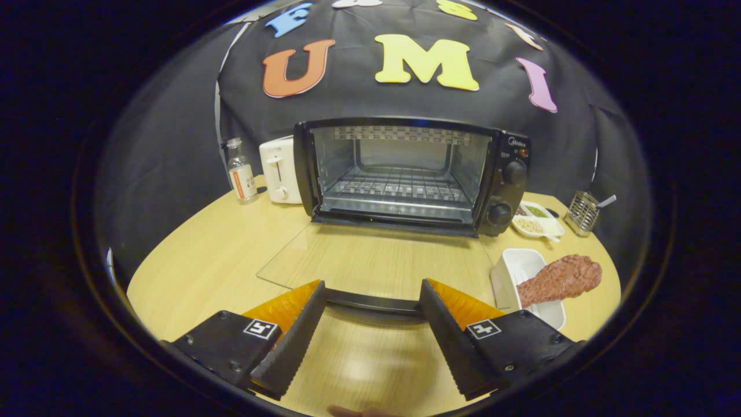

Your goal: Open the toaster oven, put the food inside, and close the toaster oven door.

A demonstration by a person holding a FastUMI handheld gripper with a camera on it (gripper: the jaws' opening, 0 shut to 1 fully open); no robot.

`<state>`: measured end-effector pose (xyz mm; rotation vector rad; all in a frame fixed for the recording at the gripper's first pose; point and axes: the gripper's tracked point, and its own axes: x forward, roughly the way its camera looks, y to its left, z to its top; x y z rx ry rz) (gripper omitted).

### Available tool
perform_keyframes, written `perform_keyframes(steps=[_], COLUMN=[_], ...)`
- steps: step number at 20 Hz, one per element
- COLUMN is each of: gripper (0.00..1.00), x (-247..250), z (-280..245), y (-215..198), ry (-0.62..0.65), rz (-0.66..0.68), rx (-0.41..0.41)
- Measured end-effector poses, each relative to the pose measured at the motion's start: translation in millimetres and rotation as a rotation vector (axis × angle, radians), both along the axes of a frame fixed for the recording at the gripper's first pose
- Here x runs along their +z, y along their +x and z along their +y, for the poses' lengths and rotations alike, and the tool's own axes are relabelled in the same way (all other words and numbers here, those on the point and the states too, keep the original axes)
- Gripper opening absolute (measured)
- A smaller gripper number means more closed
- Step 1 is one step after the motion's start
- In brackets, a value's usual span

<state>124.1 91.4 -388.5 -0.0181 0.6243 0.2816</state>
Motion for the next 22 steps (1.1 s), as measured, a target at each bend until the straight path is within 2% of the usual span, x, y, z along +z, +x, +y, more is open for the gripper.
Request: perform_keyframes(steps=[7,12,18,22], gripper=[1.00,1.00,1.00,1.00], x=[73.7,106.1,86.0,52.2], z=[-57.3,-134.2,-219.1,-245.5], y=[-18.0,-7.1,14.0,25.2], ry=[0.030,0.036,0.031,0.079], rz=[-0.039,-0.068,-0.034,0.047], rx=[0.020,-0.026,-0.096,-0.107])
